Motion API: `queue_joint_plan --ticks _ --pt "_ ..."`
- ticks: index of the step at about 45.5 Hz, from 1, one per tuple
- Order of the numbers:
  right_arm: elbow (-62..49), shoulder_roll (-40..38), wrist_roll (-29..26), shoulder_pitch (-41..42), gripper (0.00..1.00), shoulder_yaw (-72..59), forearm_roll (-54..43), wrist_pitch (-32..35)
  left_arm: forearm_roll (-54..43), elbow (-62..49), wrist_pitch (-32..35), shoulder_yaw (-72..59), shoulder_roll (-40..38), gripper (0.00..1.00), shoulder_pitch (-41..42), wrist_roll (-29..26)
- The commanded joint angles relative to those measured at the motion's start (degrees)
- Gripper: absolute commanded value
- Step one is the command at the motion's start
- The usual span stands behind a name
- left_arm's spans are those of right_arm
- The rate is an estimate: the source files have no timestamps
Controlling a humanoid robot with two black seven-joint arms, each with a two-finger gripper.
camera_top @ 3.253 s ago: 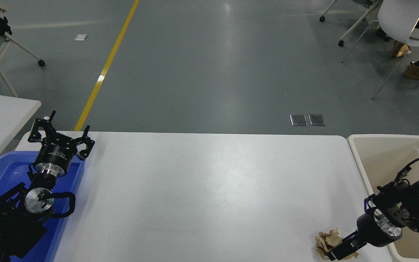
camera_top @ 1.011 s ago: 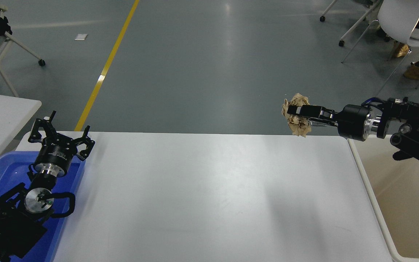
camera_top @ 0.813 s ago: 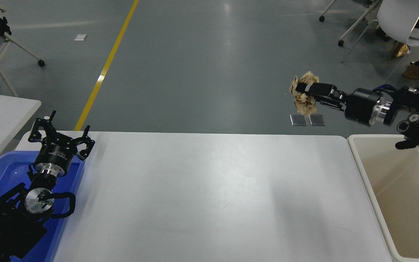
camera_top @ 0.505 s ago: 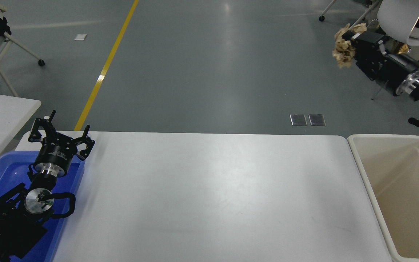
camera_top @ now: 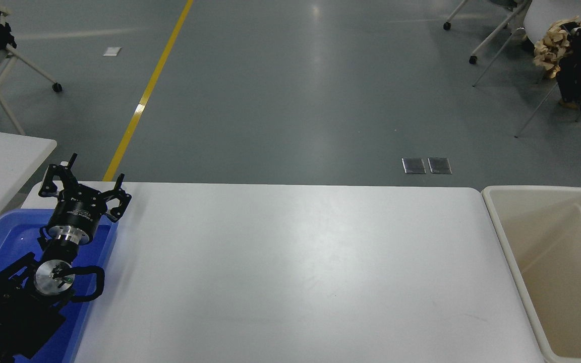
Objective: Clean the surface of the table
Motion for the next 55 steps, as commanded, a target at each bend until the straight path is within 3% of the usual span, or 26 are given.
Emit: queue_joint_plan --ticks 1,15,55 --pt "-4.2 0.5 -1.5 -3.0 0.00 5.6 4.1 0.0 0.0 0.0 0.0 0.0 0.0 1.00 0.0 0.0" --pt "-4.6 0.2 -5.5 -6.8 0.00 2.7 17.1 1.9 0.0 0.0 0.0 0.0 0.0 1.00 0.0 0.0" --pt "-11.0 1.5 -5.5 -24.0 0.00 -1.2 16.4 -0.3 0.0 0.0 0.0 0.0 0.0 1.00 0.0 0.0"
